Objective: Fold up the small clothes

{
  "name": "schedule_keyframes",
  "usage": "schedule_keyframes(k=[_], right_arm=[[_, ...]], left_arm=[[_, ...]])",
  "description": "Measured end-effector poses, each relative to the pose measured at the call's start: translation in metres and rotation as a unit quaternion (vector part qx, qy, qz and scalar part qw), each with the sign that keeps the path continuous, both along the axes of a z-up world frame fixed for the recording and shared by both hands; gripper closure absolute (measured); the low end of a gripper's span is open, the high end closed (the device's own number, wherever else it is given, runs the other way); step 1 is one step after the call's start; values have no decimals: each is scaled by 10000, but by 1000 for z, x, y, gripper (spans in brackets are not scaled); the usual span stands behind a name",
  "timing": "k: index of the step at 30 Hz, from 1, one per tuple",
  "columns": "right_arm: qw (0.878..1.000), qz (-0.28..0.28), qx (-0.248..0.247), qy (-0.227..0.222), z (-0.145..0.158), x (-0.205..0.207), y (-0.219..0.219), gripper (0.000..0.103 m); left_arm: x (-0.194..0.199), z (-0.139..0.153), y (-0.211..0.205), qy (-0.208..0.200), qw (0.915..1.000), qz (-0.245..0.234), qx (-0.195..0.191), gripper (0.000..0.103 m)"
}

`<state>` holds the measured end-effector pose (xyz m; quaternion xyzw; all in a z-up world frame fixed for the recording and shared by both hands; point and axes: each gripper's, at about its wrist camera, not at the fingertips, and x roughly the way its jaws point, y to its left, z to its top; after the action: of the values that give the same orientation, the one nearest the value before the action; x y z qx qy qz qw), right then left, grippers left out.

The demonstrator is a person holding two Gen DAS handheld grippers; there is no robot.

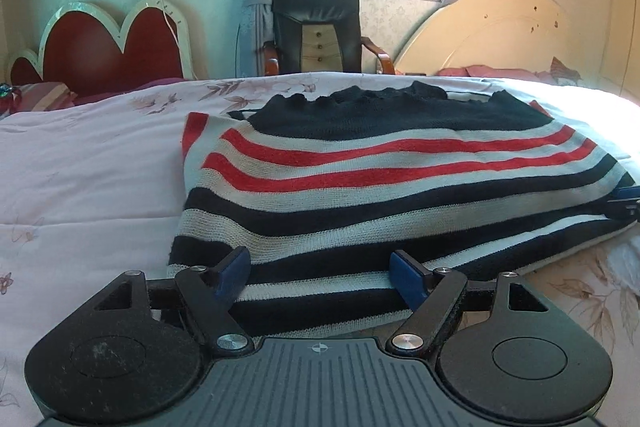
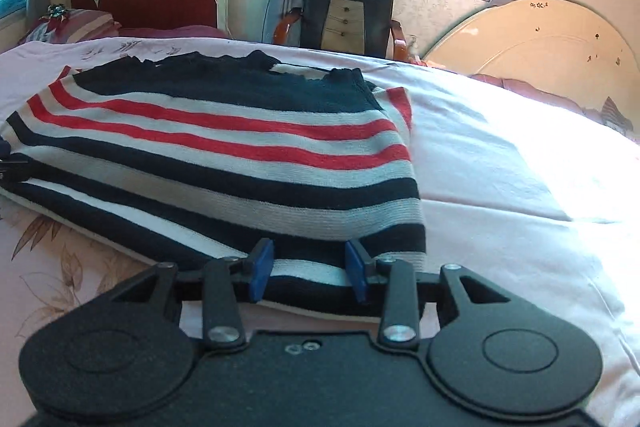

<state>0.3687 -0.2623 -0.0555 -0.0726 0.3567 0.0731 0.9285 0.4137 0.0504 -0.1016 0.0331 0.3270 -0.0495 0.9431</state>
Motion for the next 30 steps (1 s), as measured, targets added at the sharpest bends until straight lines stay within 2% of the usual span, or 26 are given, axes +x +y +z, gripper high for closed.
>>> schedule_keyframes(k=[7,9,11,13,15,19,20,22,26,28,30], right_arm=[[9995,-245,151,109,-2,-7,-26,66],[9996,-223,148,135,-1,-9,-29,66],[9995,-273,69,104,6,-9,-20,64],[9994,-112,306,-137,17,-16,-6,64],[9982,241,527,-146,19,-16,18,65],[9981,493,358,33,7,-13,59,64],[9984,493,287,16,6,-13,61,63],[9988,438,213,59,4,-14,55,62],[9998,-26,76,162,2,-19,8,60],[9995,-241,109,197,2,-21,-14,60],[9993,-208,171,257,0,-19,-22,60]], left_arm=[[-12,-4,19,42,9996,211,-172,26],[-14,1,15,74,9993,363,-19,26],[-17,16,2,-134,9991,386,-63,26],[-20,26,-19,-351,9990,120,-259,26],[-12,25,-46,-252,9992,-113,-294,26],[0,8,-73,83,9991,-187,-360,26],[0,1,-71,209,9992,-104,-319,26],[-8,-5,-56,174,9992,43,-363,26],[-26,-5,-8,181,9978,533,-350,26],[-29,-6,10,182,9965,516,-631,26],[-25,-4,6,242,9974,489,-467,26]])
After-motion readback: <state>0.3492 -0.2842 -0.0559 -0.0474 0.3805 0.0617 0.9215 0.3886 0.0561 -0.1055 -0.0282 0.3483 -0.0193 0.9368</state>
